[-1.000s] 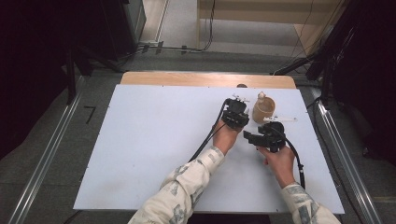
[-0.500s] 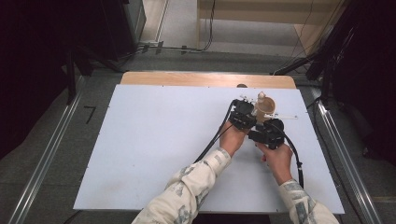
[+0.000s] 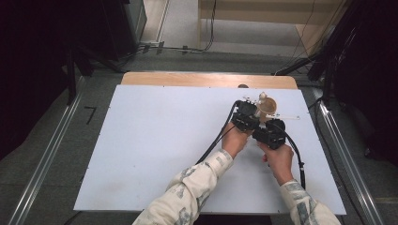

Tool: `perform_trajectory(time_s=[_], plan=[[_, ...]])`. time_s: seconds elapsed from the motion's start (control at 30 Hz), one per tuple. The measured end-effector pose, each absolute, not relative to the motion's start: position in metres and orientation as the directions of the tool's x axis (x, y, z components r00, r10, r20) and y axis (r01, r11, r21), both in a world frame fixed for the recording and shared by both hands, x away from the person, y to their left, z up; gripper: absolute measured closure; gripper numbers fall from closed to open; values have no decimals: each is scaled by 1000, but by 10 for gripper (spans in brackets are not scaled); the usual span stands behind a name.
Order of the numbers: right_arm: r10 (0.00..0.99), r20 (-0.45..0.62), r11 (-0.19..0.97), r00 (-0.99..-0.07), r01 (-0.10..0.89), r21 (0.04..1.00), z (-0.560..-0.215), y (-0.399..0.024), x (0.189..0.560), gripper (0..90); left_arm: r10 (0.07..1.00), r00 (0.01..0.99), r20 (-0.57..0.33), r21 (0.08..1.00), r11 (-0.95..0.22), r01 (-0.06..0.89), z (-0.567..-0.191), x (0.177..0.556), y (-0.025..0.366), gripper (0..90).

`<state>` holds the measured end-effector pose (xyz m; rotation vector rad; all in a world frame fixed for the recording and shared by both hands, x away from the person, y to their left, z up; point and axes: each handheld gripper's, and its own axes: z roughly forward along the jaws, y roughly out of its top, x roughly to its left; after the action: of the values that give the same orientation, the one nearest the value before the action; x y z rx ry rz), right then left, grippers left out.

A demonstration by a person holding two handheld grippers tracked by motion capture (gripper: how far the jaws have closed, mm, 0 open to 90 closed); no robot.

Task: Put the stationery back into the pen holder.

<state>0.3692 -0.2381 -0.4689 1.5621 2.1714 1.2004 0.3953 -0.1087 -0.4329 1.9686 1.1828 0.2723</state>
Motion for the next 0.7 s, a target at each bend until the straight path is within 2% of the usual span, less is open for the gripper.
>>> perform_trajectory(time_s=[0.2, 0.43, 0.7], plan=[[864, 312, 68, -395, 705, 706, -469, -246, 372, 768, 824, 541, -169, 737, -258, 624, -430, 393, -106, 729], [868, 318, 54, -382, 709, 704, -468, -252, 374, 770, 831, 532, -159, 737, -259, 624, -433, 390, -102, 572], [873, 332, 18, -357, 703, 711, -466, -264, 378, 770, 841, 521, -147, 737, -258, 625, -436, 387, -83, 486]])
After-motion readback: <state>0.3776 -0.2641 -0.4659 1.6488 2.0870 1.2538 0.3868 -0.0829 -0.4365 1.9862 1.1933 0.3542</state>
